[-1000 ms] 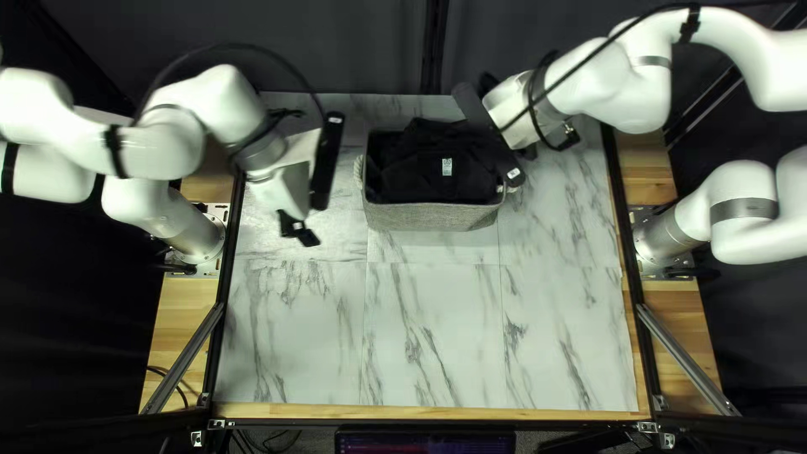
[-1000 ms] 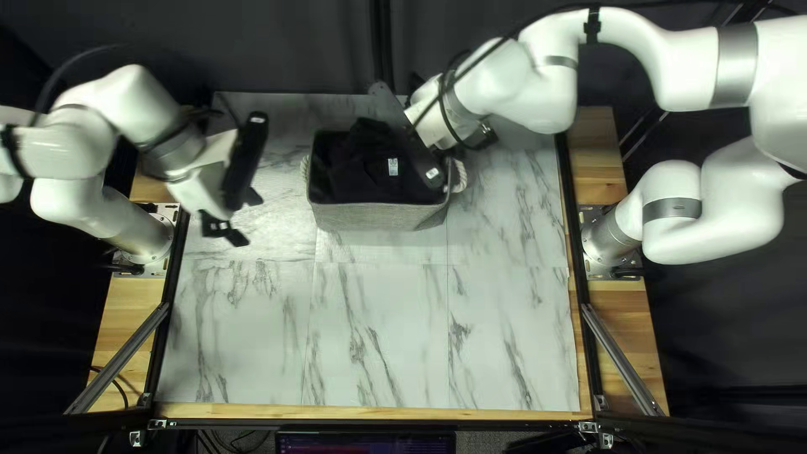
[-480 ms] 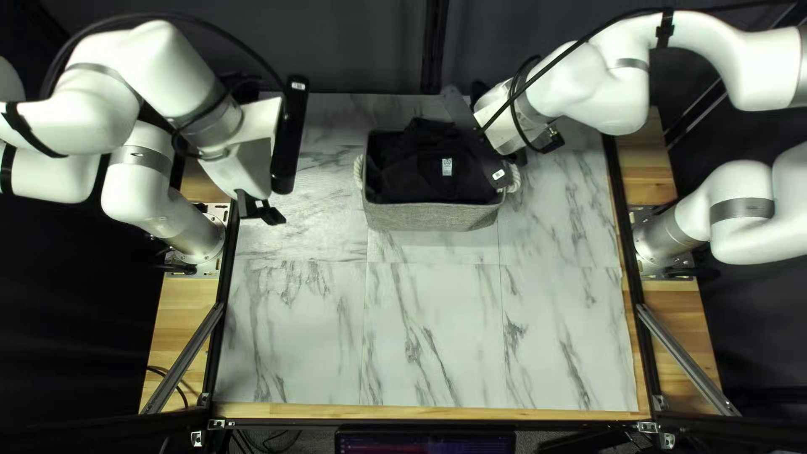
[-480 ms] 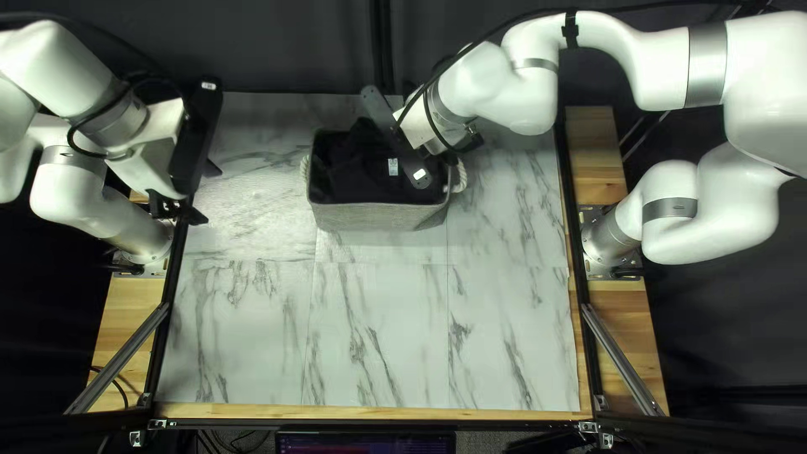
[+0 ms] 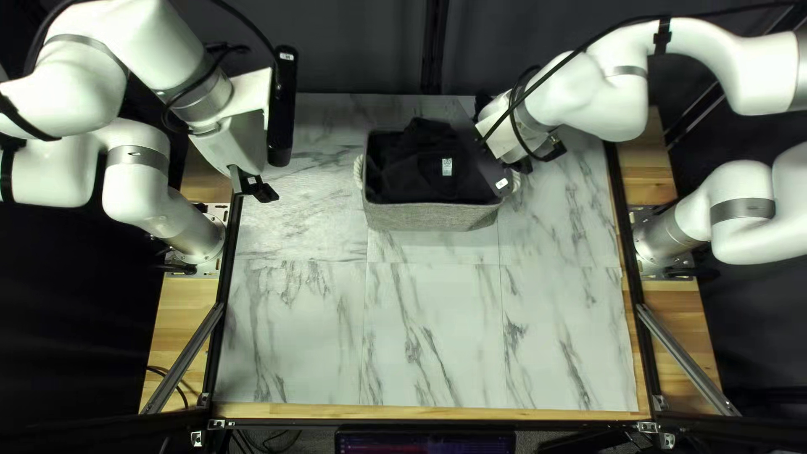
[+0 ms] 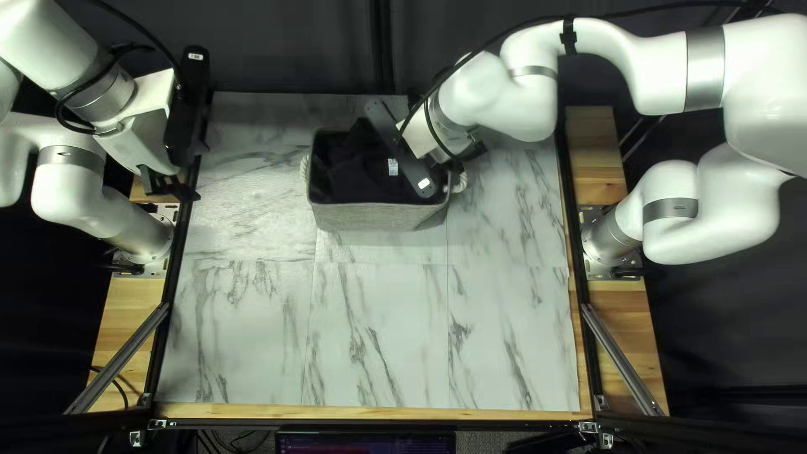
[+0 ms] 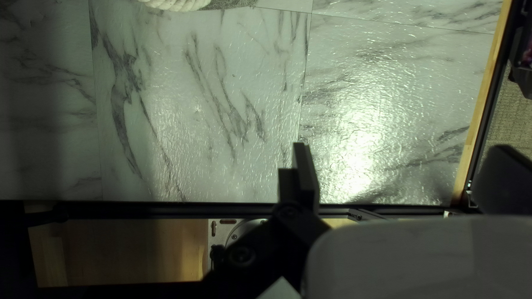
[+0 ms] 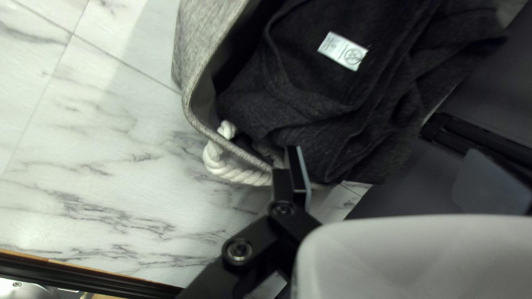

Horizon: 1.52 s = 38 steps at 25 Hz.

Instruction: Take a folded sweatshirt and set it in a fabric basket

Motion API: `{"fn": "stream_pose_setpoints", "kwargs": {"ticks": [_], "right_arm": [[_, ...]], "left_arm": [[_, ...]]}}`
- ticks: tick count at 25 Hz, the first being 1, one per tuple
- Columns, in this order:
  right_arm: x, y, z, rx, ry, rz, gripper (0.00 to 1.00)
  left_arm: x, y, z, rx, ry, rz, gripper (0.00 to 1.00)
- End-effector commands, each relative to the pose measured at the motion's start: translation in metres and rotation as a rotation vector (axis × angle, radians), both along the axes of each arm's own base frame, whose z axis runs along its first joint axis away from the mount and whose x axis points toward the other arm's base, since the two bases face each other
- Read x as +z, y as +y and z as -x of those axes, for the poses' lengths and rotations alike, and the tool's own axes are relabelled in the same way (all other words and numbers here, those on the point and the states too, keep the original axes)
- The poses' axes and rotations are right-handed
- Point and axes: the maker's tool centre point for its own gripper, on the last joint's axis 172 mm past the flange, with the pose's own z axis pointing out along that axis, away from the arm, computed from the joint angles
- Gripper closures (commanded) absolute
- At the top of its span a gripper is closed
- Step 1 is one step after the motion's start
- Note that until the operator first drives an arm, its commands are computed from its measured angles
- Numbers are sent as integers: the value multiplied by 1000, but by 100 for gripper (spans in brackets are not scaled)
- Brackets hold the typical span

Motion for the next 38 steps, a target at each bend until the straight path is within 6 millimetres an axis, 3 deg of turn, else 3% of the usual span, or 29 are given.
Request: {"fn": "stream_pose_setpoints", "kwargs": {"ticks": [1, 7, 12, 21, 24, 28, 31, 33, 38], "right_arm": [[-20, -15, -16, -11, 13, 30, 0], [-53, -45, -35, -11, 37, 58, 0], [-56, -59, -36, -8, 53, 67, 0], [-92, -30, -39, 40, 107, 11, 0], [-68, -22, -36, 45, 100, 27, 0], [8, -15, -32, 61, 66, 87, 0], [44, -14, -23, 88, 57, 119, 0], [50, -18, -17, 118, 73, 140, 0], [31, -46, -14, 158, 133, 171, 0]], "left_arm": [[0, 0, 0, 0, 0, 0, 0], [0, 0, 0, 0, 0, 0, 0], [0, 0, 0, 0, 0, 0, 0], [0, 0, 0, 0, 0, 0, 0], [0, 0, 0, 0, 0, 0, 0], [0, 0, 0, 0, 0, 0, 0], [0, 0, 0, 0, 0, 0, 0], [0, 0, 0, 0, 0, 0, 0], [0, 0, 0, 0, 0, 0, 0]]}}
